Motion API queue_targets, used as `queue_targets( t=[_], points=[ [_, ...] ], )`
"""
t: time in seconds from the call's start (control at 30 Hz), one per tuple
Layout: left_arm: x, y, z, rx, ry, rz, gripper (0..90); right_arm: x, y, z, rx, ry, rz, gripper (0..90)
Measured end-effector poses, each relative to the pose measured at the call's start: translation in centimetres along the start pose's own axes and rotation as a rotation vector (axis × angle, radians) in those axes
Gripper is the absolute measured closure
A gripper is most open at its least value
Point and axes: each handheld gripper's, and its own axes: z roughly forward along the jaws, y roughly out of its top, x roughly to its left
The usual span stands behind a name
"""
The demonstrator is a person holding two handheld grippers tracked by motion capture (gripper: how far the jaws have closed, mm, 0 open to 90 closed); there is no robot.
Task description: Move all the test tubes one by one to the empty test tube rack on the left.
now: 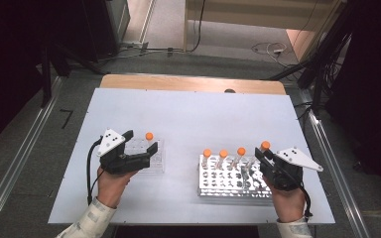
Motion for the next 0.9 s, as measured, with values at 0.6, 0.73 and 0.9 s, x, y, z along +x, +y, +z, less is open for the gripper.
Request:
queue_targets(
  t=[0.6, 0.73, 0.9],
  points=[
    [0.0, 0.1, -0.3, -0.009, -0.007, -0.004, 8.9, 2.2, 1.4, -2.7, -0.013, 0.147, -0.052, 72.4],
    [-0.1, 0.1, -0.3, -0.009, -0.009, -0.004, 8.9, 2.8, 1.5, -2.8, -0.007, 0.181, -0.055, 72.3],
    [-0.2, 0.1, -0.3, -0.008, -0.015, -0.005, 9.0, 3.9, 1.5, -3.0, -0.006, 0.212, -0.078, 72.4]
  ],
)
